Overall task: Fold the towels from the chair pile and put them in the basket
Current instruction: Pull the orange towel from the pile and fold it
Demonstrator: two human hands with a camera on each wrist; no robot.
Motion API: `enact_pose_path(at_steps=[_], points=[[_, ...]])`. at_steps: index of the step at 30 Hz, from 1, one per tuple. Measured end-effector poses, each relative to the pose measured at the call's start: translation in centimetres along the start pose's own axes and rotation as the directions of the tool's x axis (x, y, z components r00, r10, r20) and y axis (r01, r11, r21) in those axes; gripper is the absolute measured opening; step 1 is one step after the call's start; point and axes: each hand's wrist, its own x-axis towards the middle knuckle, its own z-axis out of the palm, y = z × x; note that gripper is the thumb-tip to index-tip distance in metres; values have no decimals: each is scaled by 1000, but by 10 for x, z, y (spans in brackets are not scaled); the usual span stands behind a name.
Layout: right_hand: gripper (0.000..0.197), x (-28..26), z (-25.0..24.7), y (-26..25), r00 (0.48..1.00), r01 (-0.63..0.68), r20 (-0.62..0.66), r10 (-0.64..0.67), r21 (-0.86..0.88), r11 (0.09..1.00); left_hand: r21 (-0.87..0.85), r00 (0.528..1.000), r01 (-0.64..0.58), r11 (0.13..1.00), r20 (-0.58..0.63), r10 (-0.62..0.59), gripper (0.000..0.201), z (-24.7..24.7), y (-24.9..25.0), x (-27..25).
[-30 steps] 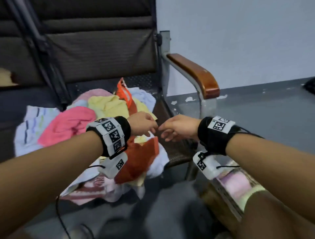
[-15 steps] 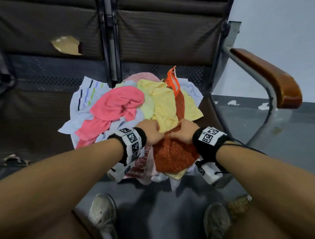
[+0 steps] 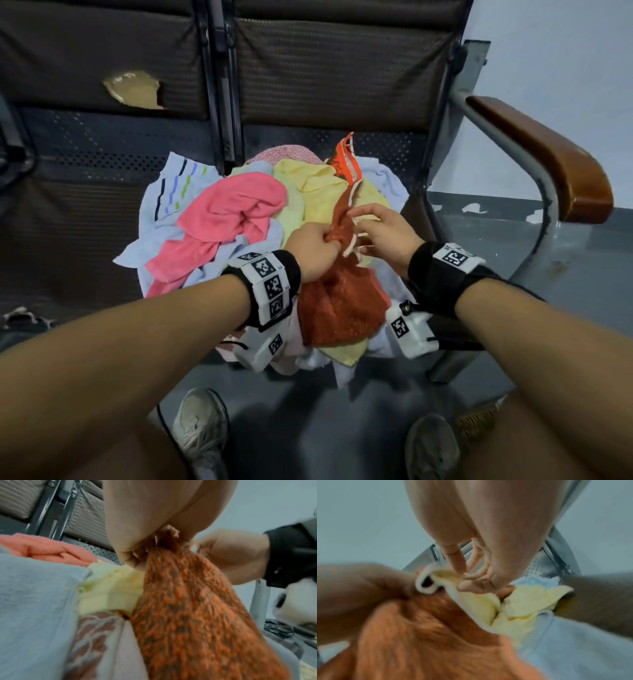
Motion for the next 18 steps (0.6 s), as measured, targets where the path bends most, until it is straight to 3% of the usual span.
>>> enact_pose_path(at_steps=[3,5,8,12,14,15,18], points=[[54,-3,-12,10,988,147,84,-127,-317,937,-173,999,-50,984,-27,46,27,-13,10,-4],[66,-5,-14,13,951,304,184,-249,-410,860,-272,997,-71,960,1,74,26,-16,17,-10],[44,3,-10,10,907,417,151,-394,-466,781,-394,998,-44,918,20,56,24,-21,25,-13],[21,6,-14,5,913,302,-6,-408,-663,685,-342,991,54,938,-97,-93,27,-43,16,-3],[16,2,-18,0,885,347,0,-466,-667,659,-425,987,91,901,-83,-138,31,-51,13,2],[11,-1,-17,-5,868,391,21,-496,-645,657,-434,990,87,897,-64,-127,38,-51,12,3],[14,-10,-10,-18,821,516,134,-555,-590,621,-222,1000,-25,975,-7,24,72,-45,11,1]])
